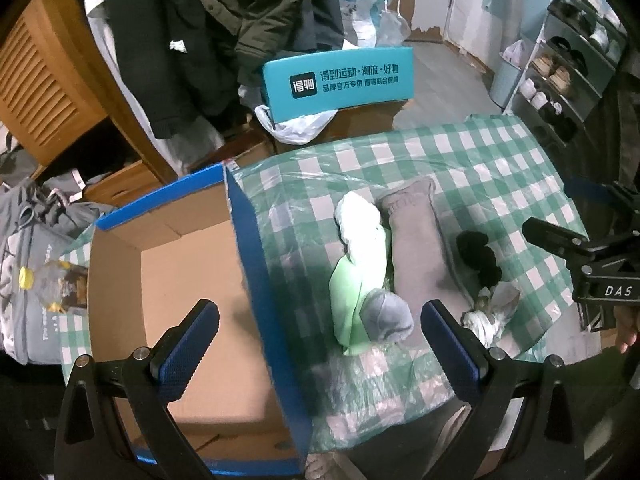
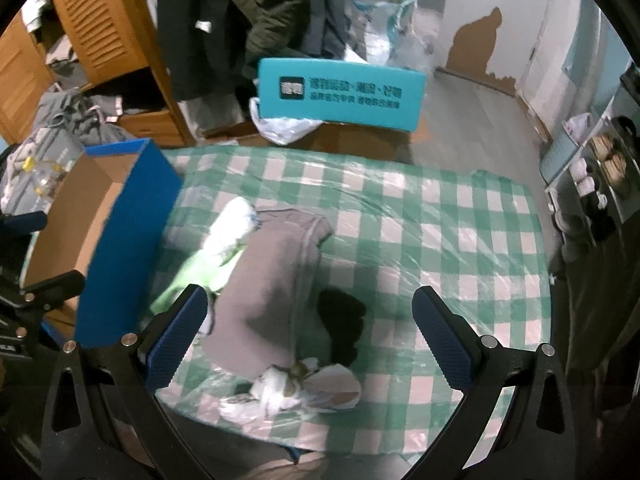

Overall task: Organize soft objects
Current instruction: 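Move the left tool to the white sock while the right tool approaches the black sock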

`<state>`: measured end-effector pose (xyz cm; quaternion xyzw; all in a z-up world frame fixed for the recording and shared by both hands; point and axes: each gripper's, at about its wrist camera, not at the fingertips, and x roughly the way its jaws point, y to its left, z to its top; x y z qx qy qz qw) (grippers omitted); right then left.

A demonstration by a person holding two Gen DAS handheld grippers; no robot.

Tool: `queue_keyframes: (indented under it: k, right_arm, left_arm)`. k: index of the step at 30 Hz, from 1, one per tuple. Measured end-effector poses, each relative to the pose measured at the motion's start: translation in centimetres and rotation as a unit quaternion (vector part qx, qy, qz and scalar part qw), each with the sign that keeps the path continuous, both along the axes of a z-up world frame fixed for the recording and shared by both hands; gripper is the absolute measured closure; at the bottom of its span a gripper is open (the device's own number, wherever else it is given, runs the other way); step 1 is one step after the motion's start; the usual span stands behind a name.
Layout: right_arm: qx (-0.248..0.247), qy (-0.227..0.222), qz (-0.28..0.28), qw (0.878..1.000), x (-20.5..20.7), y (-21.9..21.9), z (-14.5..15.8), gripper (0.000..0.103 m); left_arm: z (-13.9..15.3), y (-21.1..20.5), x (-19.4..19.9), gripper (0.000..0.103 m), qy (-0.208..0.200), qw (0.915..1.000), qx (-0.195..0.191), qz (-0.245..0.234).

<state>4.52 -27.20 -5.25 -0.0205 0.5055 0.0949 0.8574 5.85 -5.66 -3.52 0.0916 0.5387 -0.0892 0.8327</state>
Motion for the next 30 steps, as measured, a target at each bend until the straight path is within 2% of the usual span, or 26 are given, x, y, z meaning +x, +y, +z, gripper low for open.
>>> queue_keyframes:
  k: [16,30]
  right_arm:
    - [0.008,0.047,-0.018,0.999,2.8,-3.2,-4.9,0.002]
    - [-0.013,0.095,-0.006,0.995,4.0,-3.3,-9.7,0.005]
  left_arm:
    - [-3.4,-2.9,5.5,0.001,0.043,0.9985,0.019,-0.028]
    - [-8.4,-4.4,8.8,0.001,0.083,0.9957,0.016,-0.038]
